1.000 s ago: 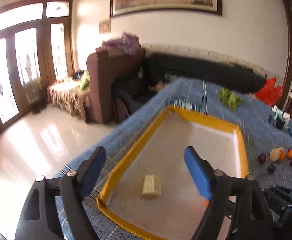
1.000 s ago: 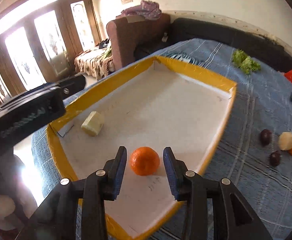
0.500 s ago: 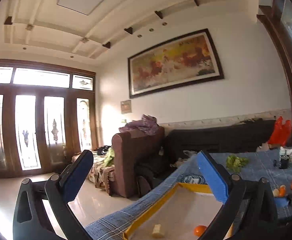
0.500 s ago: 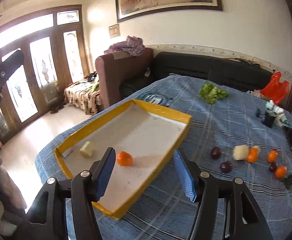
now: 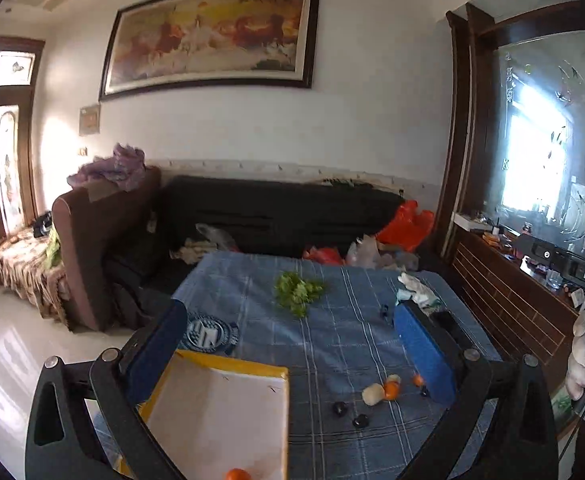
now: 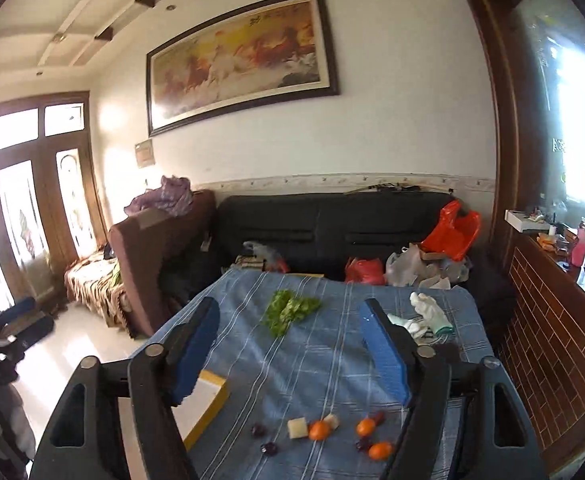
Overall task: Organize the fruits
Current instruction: 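Lift both tools away from the tray back toward the fruit, then grasp a plum with the left tool while the right tool grasps a sugarcane chunk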
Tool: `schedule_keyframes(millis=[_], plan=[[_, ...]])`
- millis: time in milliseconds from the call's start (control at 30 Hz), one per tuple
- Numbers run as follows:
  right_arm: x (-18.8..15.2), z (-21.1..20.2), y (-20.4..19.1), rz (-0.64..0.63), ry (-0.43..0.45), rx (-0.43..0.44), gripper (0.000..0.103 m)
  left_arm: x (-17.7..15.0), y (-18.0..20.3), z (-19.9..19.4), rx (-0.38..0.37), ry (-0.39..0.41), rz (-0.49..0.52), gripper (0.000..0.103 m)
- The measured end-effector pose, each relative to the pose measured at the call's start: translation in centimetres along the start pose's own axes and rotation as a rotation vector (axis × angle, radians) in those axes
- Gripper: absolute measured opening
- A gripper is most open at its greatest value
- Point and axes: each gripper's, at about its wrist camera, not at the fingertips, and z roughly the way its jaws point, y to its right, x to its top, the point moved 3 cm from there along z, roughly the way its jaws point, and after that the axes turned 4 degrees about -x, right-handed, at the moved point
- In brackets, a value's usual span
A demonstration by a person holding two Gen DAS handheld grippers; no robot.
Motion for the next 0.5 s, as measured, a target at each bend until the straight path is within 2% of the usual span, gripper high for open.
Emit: schedule_keyframes(millis=[100, 200, 233, 267, 333, 400, 500], plan=[[-5.2, 5.0, 2.2, 0.066, -0.146, 0.018, 0.077, -3.6, -0.6, 4.4, -0.078, -0.123, -0.086, 0.103], [-12.9, 11.3, 2.1, 0.061, -0.33, 0.036, 0.049, -8.4, -0.4, 8.6, -0.126, -0.247, -0.133, 0.103], [-15.0, 13.3, 1.7, 0.069, -0.38, 0.052, 0.043, -10.0, -0.5, 9.8, -0.14, -0.278, -0.141, 0.097], [-16.4, 14.8, 1.6, 0.075, -0.411, 0.063, 0.042, -11.1, -0.4, 10.7, -0.145, -0.298, -0.145, 0.08], [-18.7, 17.5, 1.0, 0.061, -0.459, 0.064, 0.04, -13.8, -0.4, 11.9, -0.154, -0.36, -0.168, 0.059], [-19.9, 20.0, 0.7, 0.029, -0.489, 0.056, 0.04, -15.8, -1.2, 13.0, -0.158, -0.409, -0.217, 0.058], [-20.9, 22.6, 0.1, -0.021, -0.514, 0.033, 0.04, -17.3, -1.9, 13.3, -0.133, -0.426, -0.233, 0.058]])
